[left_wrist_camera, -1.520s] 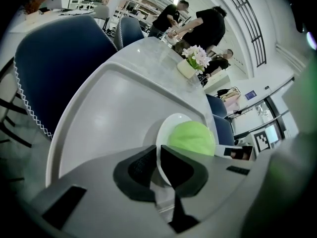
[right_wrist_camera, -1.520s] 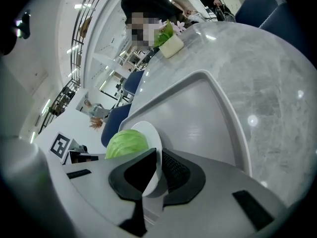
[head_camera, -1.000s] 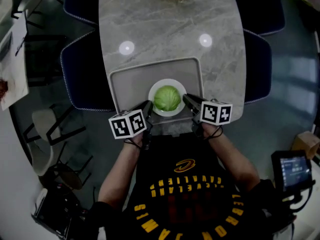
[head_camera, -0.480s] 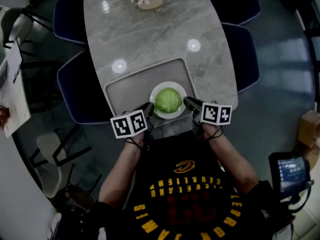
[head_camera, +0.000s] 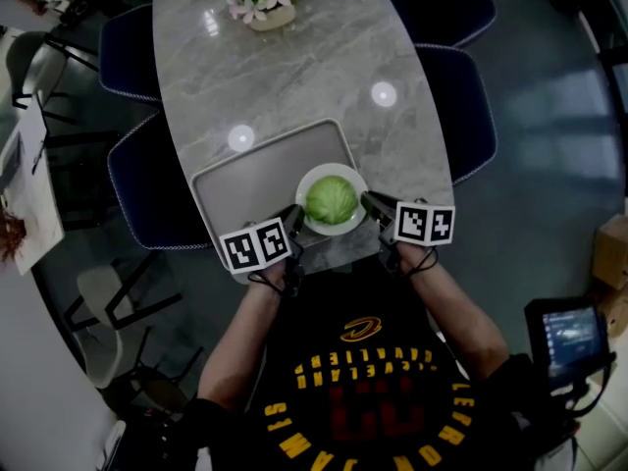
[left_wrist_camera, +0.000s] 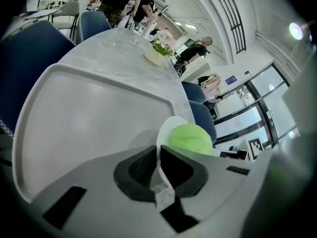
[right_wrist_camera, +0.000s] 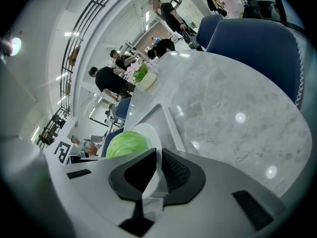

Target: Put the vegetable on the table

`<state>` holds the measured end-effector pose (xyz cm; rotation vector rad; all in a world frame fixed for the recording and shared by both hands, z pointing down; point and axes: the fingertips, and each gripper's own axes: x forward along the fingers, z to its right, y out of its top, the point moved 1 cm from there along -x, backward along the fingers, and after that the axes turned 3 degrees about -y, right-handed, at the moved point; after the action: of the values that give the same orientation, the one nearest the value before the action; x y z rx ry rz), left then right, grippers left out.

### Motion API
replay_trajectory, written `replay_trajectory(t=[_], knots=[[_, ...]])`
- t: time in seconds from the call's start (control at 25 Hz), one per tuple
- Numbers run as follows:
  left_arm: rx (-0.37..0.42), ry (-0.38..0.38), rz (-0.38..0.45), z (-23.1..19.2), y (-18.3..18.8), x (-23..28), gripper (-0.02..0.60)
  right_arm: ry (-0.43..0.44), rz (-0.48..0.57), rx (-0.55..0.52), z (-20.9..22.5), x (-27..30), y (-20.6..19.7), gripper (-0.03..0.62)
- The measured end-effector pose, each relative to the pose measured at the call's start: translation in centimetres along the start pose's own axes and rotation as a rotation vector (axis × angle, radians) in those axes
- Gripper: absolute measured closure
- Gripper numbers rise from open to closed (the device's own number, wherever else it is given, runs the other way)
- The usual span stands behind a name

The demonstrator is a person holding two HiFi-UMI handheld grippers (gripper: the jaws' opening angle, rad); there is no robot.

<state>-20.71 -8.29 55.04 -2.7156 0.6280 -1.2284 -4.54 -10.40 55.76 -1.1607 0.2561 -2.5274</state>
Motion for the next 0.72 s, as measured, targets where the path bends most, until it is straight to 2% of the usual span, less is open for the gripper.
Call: replay_trajectory(t=[0.72], knots=[[-0.065, 0.008, 0.04, 8.9, -1.0, 8.7, 0.555, -0.004, -0.039, -0.047, 9.2, -5.4, 6.9, 0.553]])
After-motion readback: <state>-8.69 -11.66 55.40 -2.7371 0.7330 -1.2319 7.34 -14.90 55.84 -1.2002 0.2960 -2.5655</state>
